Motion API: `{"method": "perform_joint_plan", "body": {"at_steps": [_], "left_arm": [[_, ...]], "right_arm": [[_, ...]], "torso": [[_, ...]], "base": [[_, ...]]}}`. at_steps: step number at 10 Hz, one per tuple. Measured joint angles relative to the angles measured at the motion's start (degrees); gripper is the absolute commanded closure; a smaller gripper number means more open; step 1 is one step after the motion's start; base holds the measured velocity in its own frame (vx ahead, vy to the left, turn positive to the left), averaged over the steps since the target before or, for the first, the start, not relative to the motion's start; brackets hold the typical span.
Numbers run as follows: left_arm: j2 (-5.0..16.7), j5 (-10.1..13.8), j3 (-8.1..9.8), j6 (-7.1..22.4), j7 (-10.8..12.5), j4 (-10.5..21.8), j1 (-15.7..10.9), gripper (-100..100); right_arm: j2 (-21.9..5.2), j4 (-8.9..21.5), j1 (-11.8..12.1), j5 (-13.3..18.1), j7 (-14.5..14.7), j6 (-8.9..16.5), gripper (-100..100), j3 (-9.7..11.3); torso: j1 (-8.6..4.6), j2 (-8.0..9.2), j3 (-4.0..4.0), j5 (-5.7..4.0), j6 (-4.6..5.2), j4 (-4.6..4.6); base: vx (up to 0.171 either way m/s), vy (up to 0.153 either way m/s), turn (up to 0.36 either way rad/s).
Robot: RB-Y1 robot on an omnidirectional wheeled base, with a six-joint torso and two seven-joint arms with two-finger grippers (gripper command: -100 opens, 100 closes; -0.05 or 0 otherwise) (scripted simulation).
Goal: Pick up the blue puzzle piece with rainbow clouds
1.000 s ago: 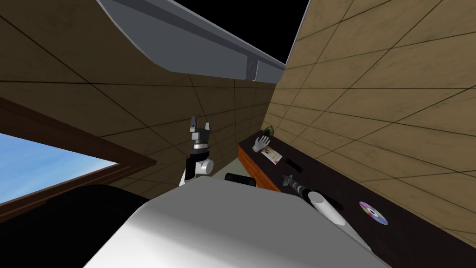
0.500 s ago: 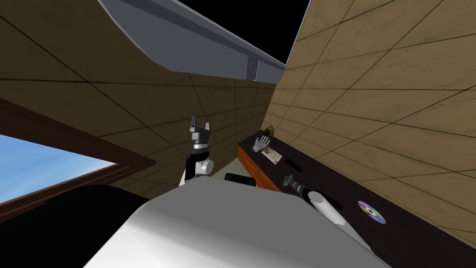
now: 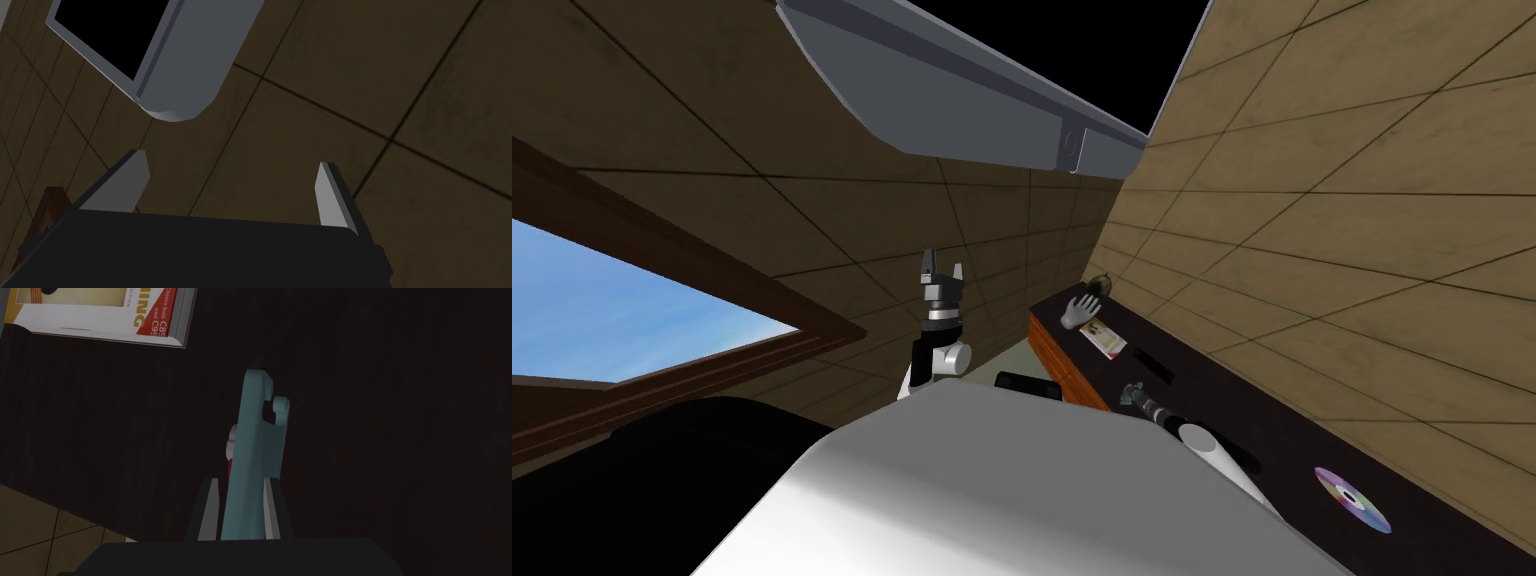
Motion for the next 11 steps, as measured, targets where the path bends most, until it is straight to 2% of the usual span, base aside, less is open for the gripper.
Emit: {"method": "perform_joint_plan", "body": {"at_steps": [1,2,4,5,6,8,9,10,11], "left_arm": [[0.0,0.0,0.0,0.0,0.0,0.0,0.01,0],[0.0,0.0,0.0,0.0,0.0,0.0,0.0,0],[0.0,0.0,0.0,0.0,0.0,0.0,0.0,0],[0.0,0.0,0.01,0.0,0.0,0.0,0.02,0],[0.0,0.0,0.0,0.0,0.0,0.0,0.01,0],[0.0,0.0,0.0,0.0,0.0,0.0,0.01,0],[0.0,0.0,0.01,0.0,0.0,0.0,0.01,0],[0.0,0.0,0.0,0.0,0.0,0.0,0.01,0],[0.0,0.0,0.01,0.0,0.0,0.0,0.02,0]], "right_arm": [[0.55,0.19,0.9,-1.29,1.38,-0.14,100,-0.83],[2.1,-1.6,2.78,-0.68,1.06,-0.26,100,-2.19],[4.73,-4.24,7.03,-1.68,1.88,-0.73,100,-4.33],[5.57,-4.74,8.17,-1.49,1.85,-0.86,100,-4.96],[6.91,-5.83,10.0,-2.21,2.32,-0.96,100,-6.47],[9.17,-6.95,13.65,-4.52,4.82,-1.49,100,-8.65],[10.3,-8.37,15.27,-3.13,4.0,-1.78,100,-9.17],[11.96,-9.24,16.91,-3.94,4.48,-2.12,100,-10.49],[12.52,-10.25,18.73,-4.42,4.86,-2.06,100,-11.44]], "torso": [[-0.05,-0.05,-0.05,-0.09,0.01,-0.04],[-0.05,-0.18,-0.09,-0.14,-0.13,-0.01],[-0.11,-0.16,-0.08,-0.16,-0.11,-0.01],[-0.16,-0.18,-0.11,-0.15,0.01,-0.05],[-0.12,-0.12,-0.06,-0.14,-0.07,0.0],[-0.17,-0.1,-0.04,-0.17,-0.08,0.02],[-0.16,-0.09,-0.04,-0.16,-0.02,0.0],[-0.17,-0.1,-0.03,-0.16,-0.07,0.03],[-0.18,-0.08,-0.04,-0.15,0.02,0.0]], "base": [[0.01,-0.024,0.372],[0.005,-0.028,0.255],[0.008,-0.032,0.285],[-0.014,-0.018,0.274],[0.006,-0.027,0.194],[-0.005,-0.029,0.26],[-0.007,-0.028,0.317],[-0.005,-0.026,0.222],[-0.013,-0.027,0.357]]}}
